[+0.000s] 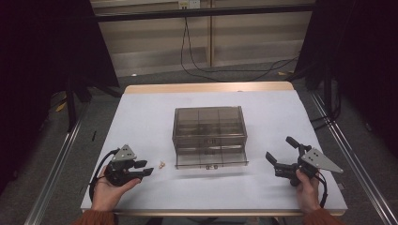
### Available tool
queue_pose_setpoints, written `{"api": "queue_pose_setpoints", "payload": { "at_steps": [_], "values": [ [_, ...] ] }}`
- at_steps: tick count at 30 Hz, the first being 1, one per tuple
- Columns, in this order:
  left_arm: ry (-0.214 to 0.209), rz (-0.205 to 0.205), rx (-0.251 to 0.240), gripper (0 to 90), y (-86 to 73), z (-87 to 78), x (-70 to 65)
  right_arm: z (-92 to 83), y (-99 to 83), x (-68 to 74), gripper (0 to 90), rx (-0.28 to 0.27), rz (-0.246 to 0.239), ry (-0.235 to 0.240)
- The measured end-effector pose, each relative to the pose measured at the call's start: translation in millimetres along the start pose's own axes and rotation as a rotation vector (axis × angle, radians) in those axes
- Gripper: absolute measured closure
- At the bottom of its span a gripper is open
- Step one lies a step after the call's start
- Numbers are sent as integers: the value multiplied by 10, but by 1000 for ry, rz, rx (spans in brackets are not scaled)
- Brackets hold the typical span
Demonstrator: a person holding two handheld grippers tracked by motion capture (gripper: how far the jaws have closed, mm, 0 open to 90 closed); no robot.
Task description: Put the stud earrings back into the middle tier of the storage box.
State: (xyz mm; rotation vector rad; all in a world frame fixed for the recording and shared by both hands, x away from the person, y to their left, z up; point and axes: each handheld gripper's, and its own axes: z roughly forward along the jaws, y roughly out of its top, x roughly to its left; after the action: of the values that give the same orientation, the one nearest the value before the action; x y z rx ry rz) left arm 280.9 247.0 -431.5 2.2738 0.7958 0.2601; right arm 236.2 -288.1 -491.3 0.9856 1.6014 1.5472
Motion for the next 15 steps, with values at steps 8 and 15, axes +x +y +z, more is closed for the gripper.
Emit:
{"api": "queue_pose_setpoints", "payload": {
  "at_steps": [8,15],
  "values": [
    [-18,54,61,664,107,75,-14,1,0,0,25,1,-1,1],
    [-50,97,123,730,249,174,-47,1,0,-1,25,1,-2,1]
  ]
}}
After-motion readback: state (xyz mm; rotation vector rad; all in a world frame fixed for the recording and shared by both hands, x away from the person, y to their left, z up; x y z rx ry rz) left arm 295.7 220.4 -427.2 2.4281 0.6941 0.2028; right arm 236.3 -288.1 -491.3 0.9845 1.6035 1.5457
